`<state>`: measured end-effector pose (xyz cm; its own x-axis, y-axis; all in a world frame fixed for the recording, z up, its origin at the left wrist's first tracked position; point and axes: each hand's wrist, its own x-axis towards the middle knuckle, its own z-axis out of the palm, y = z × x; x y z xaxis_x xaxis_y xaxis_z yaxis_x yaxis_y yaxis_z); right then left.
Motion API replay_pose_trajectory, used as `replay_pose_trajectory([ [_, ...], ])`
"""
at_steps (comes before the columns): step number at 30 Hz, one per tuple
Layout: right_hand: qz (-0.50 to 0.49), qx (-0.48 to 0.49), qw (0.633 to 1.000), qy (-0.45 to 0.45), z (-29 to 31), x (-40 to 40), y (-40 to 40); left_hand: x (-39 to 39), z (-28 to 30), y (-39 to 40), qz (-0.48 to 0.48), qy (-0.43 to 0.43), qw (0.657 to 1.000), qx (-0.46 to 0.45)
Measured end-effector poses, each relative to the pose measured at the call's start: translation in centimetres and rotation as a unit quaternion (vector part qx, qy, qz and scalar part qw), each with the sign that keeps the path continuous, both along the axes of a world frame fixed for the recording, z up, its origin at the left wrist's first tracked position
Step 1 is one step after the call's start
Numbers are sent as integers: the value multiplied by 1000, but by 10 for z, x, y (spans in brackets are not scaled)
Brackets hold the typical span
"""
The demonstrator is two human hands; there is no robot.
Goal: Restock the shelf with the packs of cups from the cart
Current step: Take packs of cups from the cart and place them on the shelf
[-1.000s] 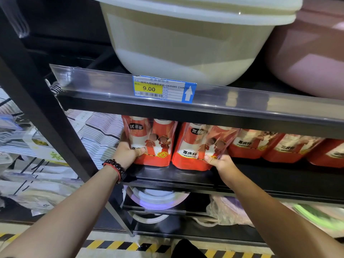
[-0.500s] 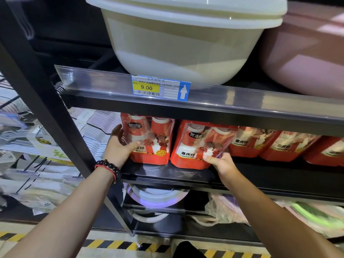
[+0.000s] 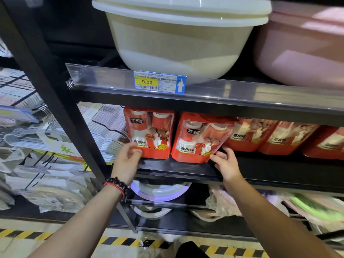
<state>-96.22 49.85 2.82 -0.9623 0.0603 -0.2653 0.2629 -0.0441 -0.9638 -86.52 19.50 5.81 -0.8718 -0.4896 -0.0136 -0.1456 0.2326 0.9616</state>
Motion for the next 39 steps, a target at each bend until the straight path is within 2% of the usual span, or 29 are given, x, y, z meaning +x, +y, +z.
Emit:
replay_pose_trajectory([
  [5,-29,65,997,-14,2,25,4,24,-12,29,-63,-43,996,-41],
  [10,16,116,992,40,9,56,2,48,-11,55,-137,-112,980,-91],
  [15,107,137,982,78,14,93,4,83,-6,83,-143,-137,975,-102],
  [21,183,148,969,75,6,148,18,150,-7,126,-118,-171,971,-120],
  [27,323,189,922,94,-2,202,-4,234,-9,136,-48,-205,969,-127],
  [33,437,184,871,131,4,270,-68,328,-6,107,72,-229,966,-95],
  [39,555,185,791,182,6,363,-153,450,-5,72,212,-243,942,-88],
])
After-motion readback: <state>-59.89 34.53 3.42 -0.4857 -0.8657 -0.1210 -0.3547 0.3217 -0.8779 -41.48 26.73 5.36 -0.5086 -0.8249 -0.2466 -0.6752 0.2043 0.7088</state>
